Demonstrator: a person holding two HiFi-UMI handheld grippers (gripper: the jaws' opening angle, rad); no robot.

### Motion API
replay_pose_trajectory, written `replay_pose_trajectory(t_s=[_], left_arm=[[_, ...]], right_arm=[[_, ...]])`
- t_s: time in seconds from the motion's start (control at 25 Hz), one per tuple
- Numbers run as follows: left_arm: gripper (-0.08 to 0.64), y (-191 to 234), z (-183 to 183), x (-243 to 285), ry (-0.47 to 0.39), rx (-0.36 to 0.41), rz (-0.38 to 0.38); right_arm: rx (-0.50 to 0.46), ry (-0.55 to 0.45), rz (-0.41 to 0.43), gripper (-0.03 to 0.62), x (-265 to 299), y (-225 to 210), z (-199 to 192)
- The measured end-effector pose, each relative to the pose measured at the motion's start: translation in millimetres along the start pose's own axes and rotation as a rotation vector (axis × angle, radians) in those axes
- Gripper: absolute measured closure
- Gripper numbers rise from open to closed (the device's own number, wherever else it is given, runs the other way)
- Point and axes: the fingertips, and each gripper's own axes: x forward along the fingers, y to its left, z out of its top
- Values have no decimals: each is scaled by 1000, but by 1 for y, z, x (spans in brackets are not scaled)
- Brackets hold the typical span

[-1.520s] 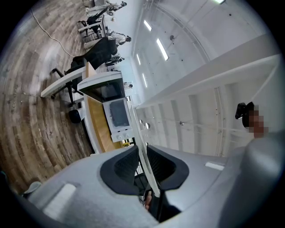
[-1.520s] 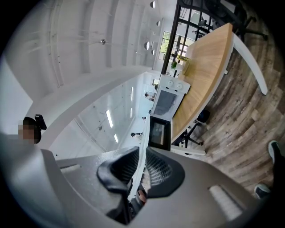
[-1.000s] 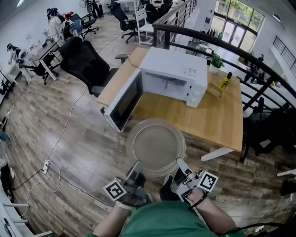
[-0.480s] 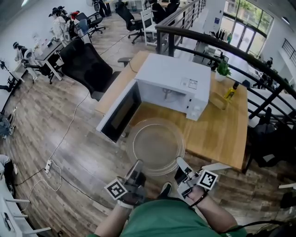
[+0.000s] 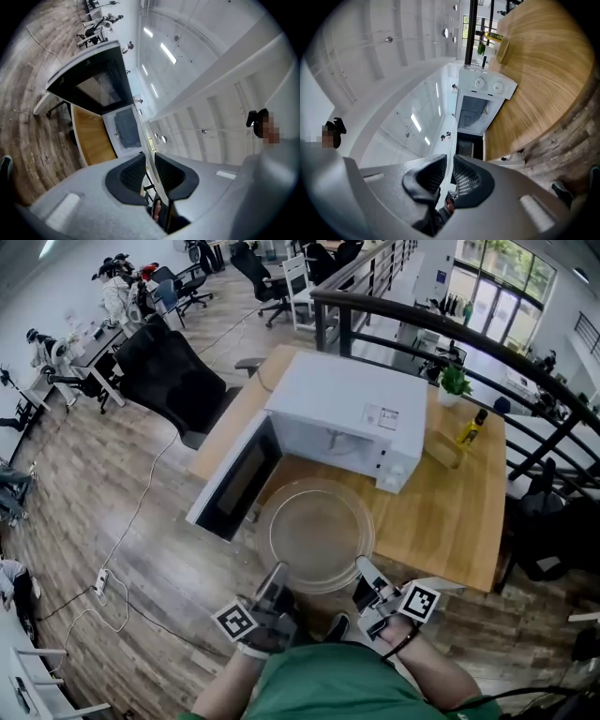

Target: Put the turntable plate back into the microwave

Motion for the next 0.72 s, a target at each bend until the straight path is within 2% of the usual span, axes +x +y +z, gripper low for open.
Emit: replay_pose_trajectory(t_s=[0.24,0.6,0.72], left_arm=[[489,24,16,35,59,-20,-10],[485,82,58,100,242,-31,9],[479,99,73,126,309,61,-27]], right_arm=[[9,-55,-48,546,22,-23,17],[16,-200,-141,548,77,-60,45],[-18,-230,-163,546,95,-77,56]])
